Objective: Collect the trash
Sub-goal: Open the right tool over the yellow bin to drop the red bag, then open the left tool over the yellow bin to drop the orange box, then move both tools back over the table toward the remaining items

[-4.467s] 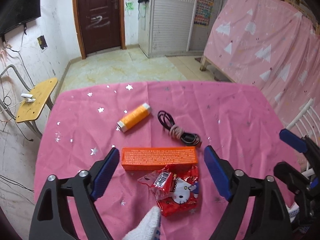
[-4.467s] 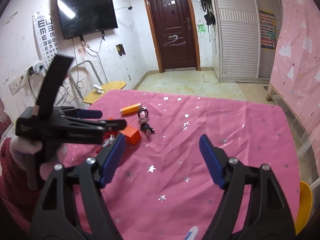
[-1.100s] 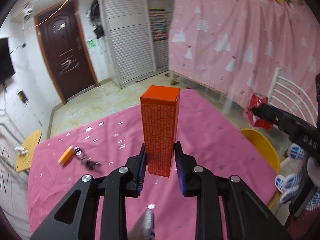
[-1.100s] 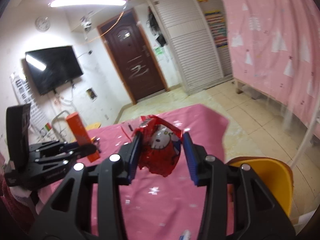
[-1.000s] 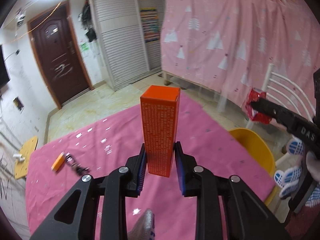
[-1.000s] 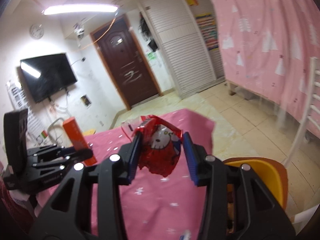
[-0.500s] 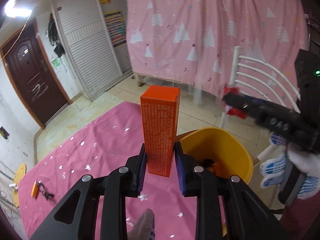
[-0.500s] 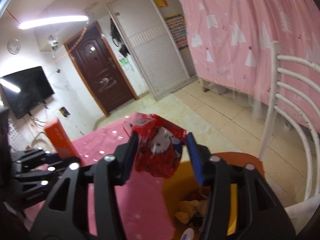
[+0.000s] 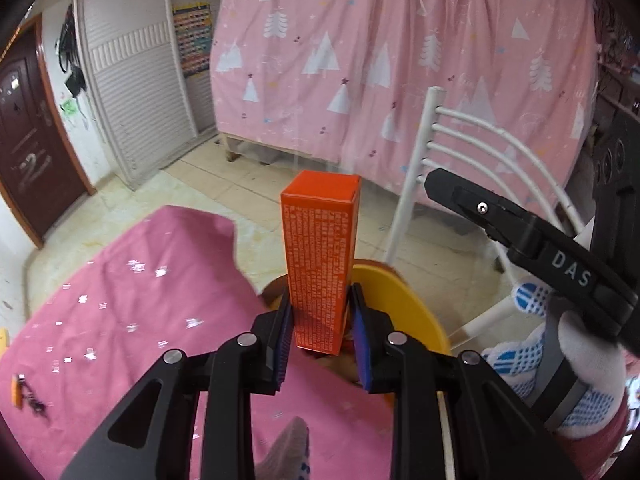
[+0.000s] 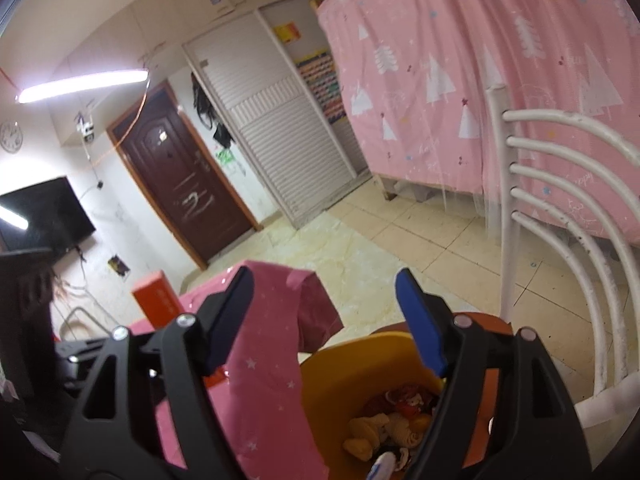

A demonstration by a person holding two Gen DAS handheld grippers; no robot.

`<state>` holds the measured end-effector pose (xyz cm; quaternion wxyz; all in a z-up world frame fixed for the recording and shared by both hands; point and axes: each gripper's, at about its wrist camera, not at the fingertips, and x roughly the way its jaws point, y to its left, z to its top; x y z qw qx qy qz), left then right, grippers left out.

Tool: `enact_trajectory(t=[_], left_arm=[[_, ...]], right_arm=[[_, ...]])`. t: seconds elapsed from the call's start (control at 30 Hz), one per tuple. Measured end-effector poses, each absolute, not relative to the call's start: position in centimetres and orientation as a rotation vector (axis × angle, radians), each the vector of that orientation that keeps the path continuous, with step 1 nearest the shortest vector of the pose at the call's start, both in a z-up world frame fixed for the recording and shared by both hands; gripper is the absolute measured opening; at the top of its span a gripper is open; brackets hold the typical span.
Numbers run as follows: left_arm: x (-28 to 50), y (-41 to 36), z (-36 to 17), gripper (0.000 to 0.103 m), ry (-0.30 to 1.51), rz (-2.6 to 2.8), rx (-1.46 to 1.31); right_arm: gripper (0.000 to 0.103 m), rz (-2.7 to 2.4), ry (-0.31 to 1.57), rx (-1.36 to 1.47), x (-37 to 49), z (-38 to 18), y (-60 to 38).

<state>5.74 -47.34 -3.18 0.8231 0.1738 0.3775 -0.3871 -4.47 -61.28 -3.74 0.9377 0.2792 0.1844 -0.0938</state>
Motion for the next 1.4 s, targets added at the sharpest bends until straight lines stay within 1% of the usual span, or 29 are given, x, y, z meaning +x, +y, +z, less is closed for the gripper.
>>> enact_trajectory(t=[0.03, 0.1, 0.13, 0.17, 0.2, 0.37, 0.73, 1.0, 1.2, 1.4], left_arm=[[5.7, -47.6, -3.3, 0.020, 0.810, -0.846, 0.359], [5.5, -48.3, -3.4, 0.028, 0.824, -0.875, 0.347], [5.3, -48.5, -3.4, 0.045, 0.825, -0.882, 0.342], [5.2, -48.7, -3.4, 0.059, 0.820, -0.884, 0.342], [5.0, -48.7, -3.3, 0.062, 0.809, -0.881, 0.343], [4.8, -48.2, -3.1, 0.062, 0.804, -0.861, 0.339], [5.5, -44.0, -1.0, 0.062, 0.761, -0.820, 0.277], [6.9, -37.9, 0.5, 0.062, 0.692, -0.733, 0.280], [9.3, -32.5, 1.0, 0.062, 0.701, -0.666, 0.216], [11.4, -28.7, 1.1, 0.062, 0.700, -0.612, 0.181]], right_arm=[[0.071, -0.191, 0.369, 0.578, -4.7, -3.7, -61.5], [0.071, -0.197, 0.359, 0.585, -4.8, -3.6, -61.8], [0.071, -0.198, 0.354, 0.590, -5.0, -3.6, -61.9], [0.071, -0.197, 0.352, 0.594, -5.0, -3.7, -62.0], [0.071, -0.193, 0.353, 0.596, -5.0, -3.8, -62.0], [0.074, -0.182, 0.355, 0.589, -4.7, -3.7, -61.5], [0.075, -0.119, 0.362, 0.527, -3.9, -2.7, -58.4], [0.075, -0.049, 0.396, 0.541, -2.4, -2.9, -55.4], [0.075, 0.012, 0.458, 0.517, 0.4, -3.3, -51.8], [0.075, 0.083, 0.504, 0.445, 3.0, -2.5, -47.2]])
